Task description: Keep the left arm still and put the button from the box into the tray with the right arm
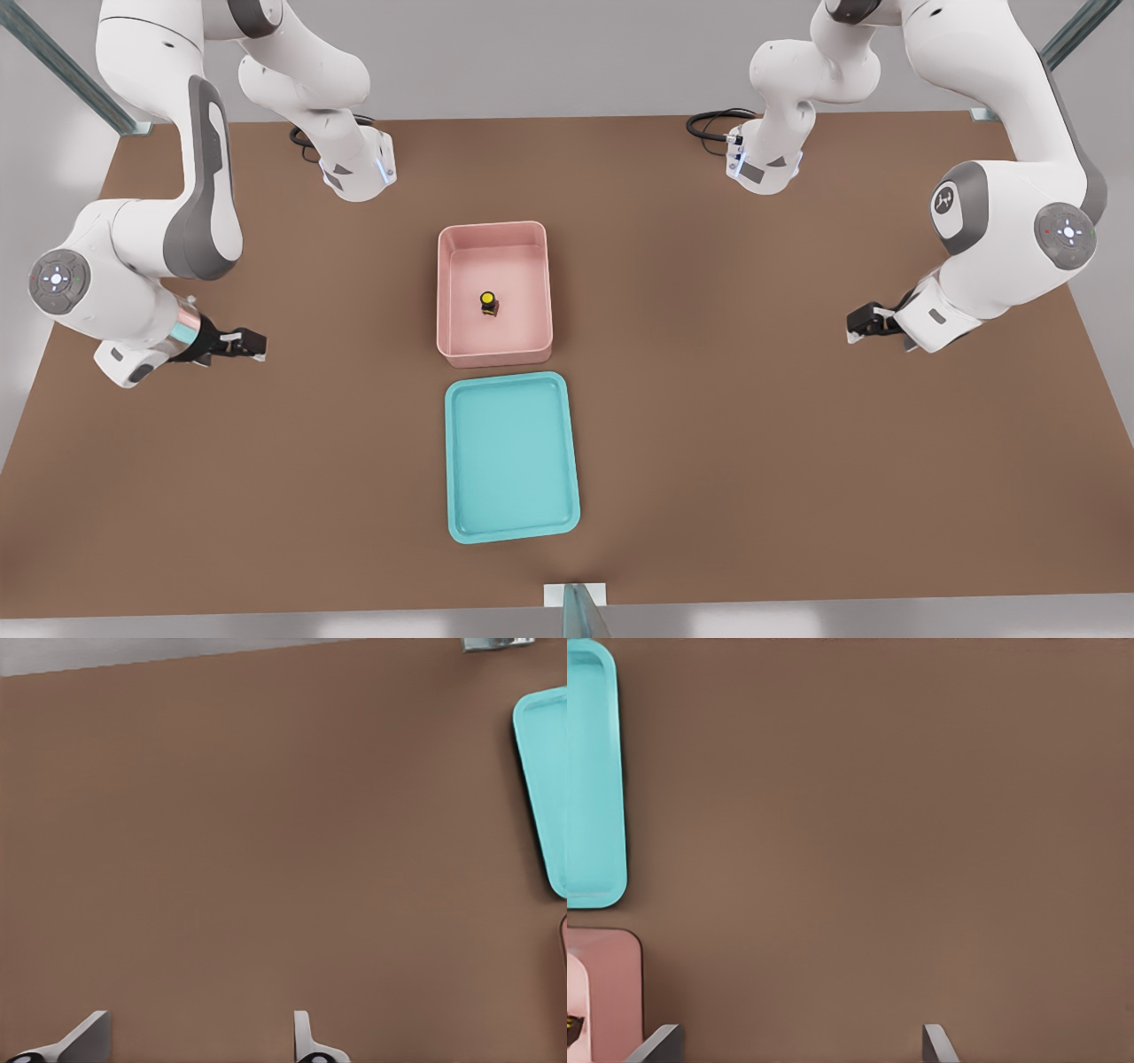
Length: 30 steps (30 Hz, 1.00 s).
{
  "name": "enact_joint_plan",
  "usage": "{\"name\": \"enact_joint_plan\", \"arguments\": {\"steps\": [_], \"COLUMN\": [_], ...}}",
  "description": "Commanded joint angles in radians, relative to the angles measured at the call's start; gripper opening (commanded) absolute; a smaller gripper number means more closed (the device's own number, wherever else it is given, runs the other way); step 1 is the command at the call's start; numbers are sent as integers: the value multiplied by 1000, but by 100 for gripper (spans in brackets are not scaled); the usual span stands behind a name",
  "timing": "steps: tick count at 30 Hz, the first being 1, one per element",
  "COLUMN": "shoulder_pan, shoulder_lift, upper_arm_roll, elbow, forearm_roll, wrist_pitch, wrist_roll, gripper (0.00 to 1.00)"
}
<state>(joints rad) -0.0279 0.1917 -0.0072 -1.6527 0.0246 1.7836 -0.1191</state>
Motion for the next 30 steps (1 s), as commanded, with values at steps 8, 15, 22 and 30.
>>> {"name": "enact_joint_plan", "arguments": {"steps": [8,15,22,30], "shoulder_pan": [253,356,430,477], "shoulder_lift": [74,69,-14,-1], "upper_arm_roll": [7,49,53,85], "elbow": [62,-104,-358,-489], "forearm_roll": [-3,9,9,8], "wrist_pitch": [22,241,457,606], "wrist_roll": [479,866,998,1092], "gripper": [100,100,100,100]}}
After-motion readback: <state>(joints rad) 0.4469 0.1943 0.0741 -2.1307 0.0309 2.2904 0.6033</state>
